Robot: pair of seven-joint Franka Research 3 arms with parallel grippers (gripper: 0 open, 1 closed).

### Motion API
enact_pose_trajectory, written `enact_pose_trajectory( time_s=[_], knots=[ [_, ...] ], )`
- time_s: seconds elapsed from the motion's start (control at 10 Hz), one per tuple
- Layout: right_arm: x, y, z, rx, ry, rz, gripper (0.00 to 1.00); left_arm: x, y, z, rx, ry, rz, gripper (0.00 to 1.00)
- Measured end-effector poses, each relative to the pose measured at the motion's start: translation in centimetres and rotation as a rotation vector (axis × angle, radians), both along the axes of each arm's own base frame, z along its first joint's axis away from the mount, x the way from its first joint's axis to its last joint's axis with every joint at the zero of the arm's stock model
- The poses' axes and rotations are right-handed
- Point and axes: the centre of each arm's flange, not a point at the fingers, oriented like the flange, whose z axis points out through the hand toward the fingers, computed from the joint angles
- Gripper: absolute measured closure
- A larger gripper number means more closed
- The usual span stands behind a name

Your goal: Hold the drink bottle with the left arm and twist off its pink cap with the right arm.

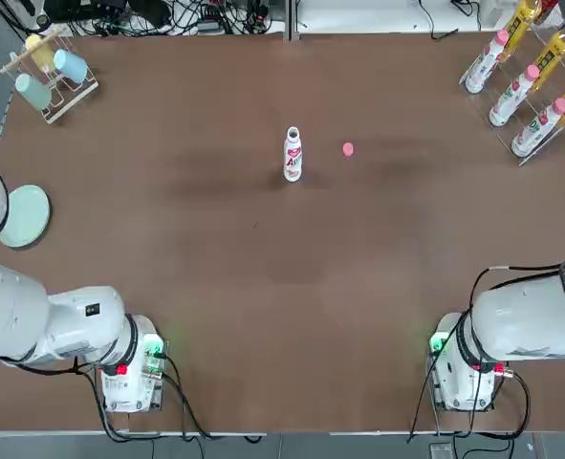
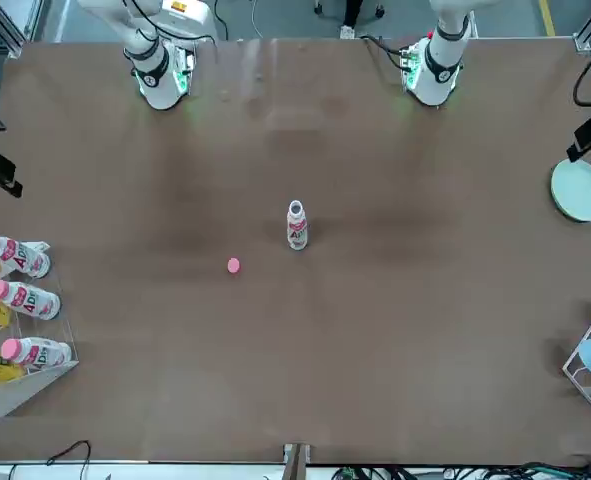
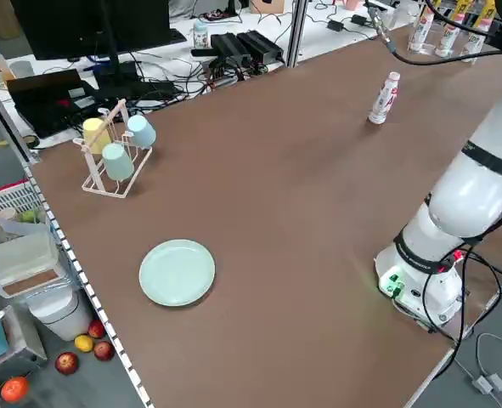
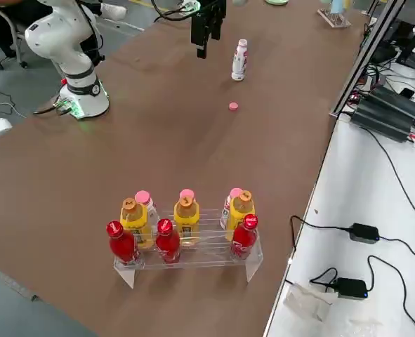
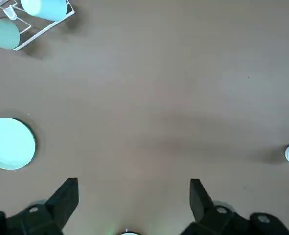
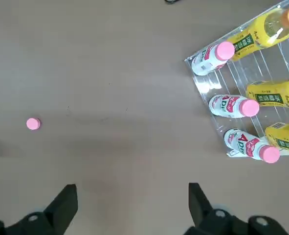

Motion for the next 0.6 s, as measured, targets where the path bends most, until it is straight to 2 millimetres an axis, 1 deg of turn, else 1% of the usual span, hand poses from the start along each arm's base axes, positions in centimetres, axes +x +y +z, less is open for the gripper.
enact_pose_trajectory(
  time_s=[0.2,0.6],
  knots=[
    [0.00,0.00,0.00,0.000,0.000,0.000,0.00,0.63,0.02,-0.37,0.000,-0.014,0.000,0.00],
    [-0.03,-0.04,-0.02,0.000,0.003,-0.001,0.00,0.93,-0.47,-0.74,0.002,-0.009,-0.009,0.00]
  ],
)
